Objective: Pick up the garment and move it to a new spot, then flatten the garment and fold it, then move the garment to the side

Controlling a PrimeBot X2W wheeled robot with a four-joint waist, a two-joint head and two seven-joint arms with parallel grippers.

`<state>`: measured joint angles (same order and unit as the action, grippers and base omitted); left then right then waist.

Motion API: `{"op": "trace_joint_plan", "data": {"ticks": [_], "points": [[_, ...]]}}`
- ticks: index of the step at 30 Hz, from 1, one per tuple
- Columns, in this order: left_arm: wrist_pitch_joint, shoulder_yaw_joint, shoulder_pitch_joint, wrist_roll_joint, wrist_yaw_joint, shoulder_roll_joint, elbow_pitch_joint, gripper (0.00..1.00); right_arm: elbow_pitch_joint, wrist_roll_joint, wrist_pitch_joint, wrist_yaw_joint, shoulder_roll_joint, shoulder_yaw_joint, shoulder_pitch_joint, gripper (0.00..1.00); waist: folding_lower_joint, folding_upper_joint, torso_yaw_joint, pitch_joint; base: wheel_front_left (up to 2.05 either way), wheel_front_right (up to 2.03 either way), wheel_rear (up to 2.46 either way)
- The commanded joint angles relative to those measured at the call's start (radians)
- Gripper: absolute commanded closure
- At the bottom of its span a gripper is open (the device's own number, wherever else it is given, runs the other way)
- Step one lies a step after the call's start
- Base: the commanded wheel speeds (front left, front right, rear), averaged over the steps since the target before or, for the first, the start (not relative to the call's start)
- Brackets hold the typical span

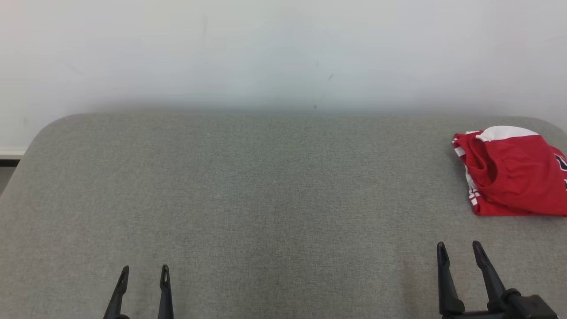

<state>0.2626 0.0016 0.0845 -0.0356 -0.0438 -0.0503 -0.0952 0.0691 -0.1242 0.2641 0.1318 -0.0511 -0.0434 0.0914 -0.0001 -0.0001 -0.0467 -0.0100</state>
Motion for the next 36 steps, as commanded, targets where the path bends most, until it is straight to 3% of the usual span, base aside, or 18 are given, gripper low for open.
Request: {"op": "trace_joint_plan", "data": {"ticks": [1,36], "points": [[0.002,-0.002,0.021,-0.001,0.004,0.0,-0.005,0.0,-0.003,-0.006,0.0,-0.002,0.001,0.002,0.013,0.0,0.0001,0.0001,0.006,0.005,0.0,0.0,0.0],[0.002,0.0,0.017,0.0,-0.005,0.0,-0.05,0.0,0.034,-0.018,0.0,-0.002,0.001,0.003,0.024,0.0,0.0001,0.0001,0.029,0.013,0.0,0.0,0.0]]}}
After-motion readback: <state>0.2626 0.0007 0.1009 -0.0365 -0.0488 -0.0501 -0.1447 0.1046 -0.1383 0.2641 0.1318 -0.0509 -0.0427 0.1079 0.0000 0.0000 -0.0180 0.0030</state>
